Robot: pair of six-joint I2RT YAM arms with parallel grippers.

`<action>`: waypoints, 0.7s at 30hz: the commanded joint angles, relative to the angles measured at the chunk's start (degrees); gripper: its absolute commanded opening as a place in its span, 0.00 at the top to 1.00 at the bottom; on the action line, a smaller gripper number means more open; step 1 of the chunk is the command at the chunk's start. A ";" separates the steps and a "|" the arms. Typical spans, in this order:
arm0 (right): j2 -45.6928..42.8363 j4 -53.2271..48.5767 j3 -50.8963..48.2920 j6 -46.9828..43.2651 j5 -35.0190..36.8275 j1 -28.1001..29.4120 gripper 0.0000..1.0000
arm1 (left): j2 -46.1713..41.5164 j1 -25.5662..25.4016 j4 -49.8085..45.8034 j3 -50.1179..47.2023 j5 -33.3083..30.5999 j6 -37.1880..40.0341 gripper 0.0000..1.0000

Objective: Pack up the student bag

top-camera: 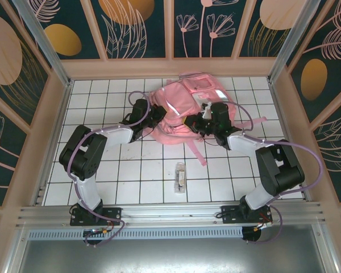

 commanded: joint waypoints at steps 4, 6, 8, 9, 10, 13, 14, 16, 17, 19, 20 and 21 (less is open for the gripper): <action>-4.15 -14.47 4.81 -14.43 1.99 2.85 0.46 | -3.05 -0.43 8.89 0.92 1.51 -6.00 1.00; -5.98 -19.04 4.39 -15.90 5.68 3.79 0.36 | -3.50 -0.43 10.60 0.42 1.71 -8.44 1.00; -8.22 -21.38 3.66 -16.61 8.06 5.36 0.35 | -3.79 -0.43 11.69 0.22 1.63 -10.53 1.00; -9.11 -22.29 3.57 -16.80 9.47 6.39 0.35 | -4.08 -0.50 12.30 0.14 1.64 -11.49 1.00; -9.83 -22.99 3.86 -17.12 11.10 6.95 0.36 | -4.25 -0.51 12.85 -0.04 1.71 -12.35 1.00; -9.43 -24.57 6.10 -19.13 15.87 10.12 0.43 | -5.07 -0.55 13.72 -0.22 2.06 -13.39 1.00; -8.66 -24.92 7.06 -19.89 16.71 10.57 0.47 | -5.30 -0.56 13.85 -0.39 2.14 -13.50 1.00; -5.88 -25.49 9.46 -21.64 18.16 11.41 0.55 | -6.09 -0.68 14.22 -1.01 2.19 -13.73 1.00; -4.40 -25.97 10.59 -22.32 19.27 11.76 0.56 | -6.46 -0.77 14.41 -1.45 2.06 -13.94 1.00; -1.49 -26.06 12.73 -24.06 21.78 12.88 0.56 | -7.54 -0.74 14.54 -2.31 1.87 -13.96 1.00; -0.24 -25.87 13.35 -24.61 23.03 13.31 0.56 | -8.15 -0.78 14.45 -2.65 1.56 -13.92 1.00; 1.07 -25.66 13.99 -25.14 24.57 13.64 0.56 | -8.37 -0.78 14.26 -3.09 1.24 -13.75 1.00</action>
